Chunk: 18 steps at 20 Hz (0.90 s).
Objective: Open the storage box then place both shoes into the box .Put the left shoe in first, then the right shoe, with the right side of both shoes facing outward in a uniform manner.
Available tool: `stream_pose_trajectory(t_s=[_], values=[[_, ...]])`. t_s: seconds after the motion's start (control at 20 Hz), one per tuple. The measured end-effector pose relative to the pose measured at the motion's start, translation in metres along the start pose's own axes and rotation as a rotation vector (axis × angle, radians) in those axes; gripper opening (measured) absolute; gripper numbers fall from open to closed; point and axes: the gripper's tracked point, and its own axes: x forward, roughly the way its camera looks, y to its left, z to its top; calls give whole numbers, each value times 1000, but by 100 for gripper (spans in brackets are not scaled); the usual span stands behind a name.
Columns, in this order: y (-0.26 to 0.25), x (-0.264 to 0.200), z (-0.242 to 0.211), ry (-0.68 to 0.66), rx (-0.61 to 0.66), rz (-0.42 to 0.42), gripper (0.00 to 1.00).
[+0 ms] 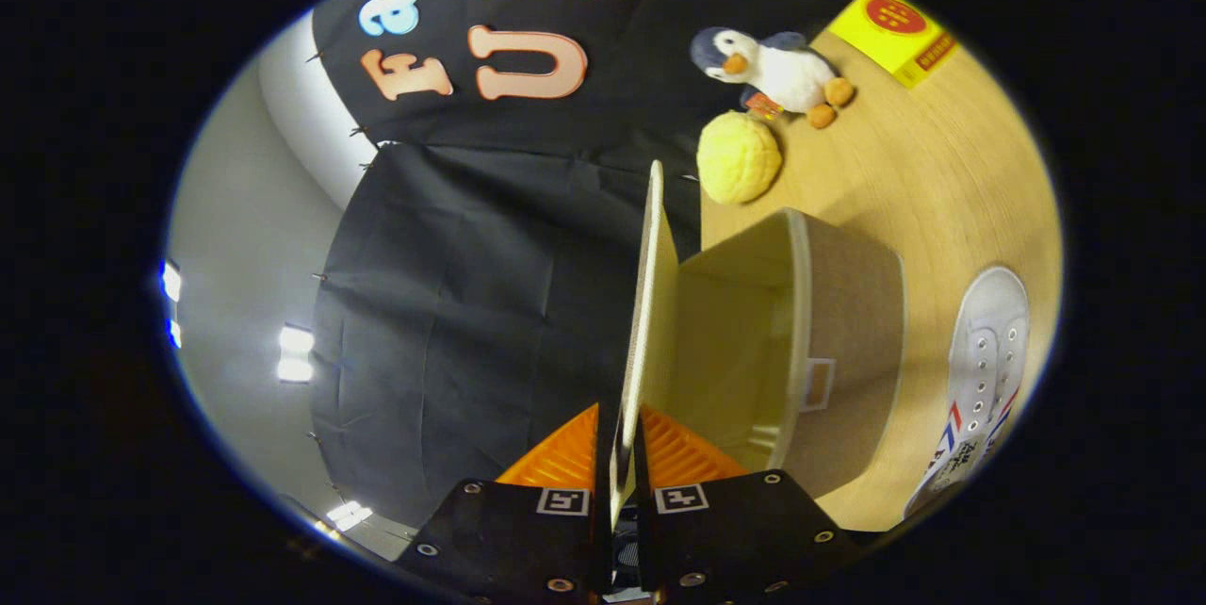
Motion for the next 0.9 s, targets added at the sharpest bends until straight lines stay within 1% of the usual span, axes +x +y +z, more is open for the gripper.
stream_pose_trajectory(t_s=[0.15,0.25,0.55,0.75,0.85,0.9], values=[[41,21,0,15,-105,13,11],[61,42,-3,28,-153,18,11],[97,129,-15,68,-224,8,14],[102,186,-30,99,-257,-28,15],[95,212,-38,121,-260,-55,15],[96,222,-44,133,-270,-79,17]])
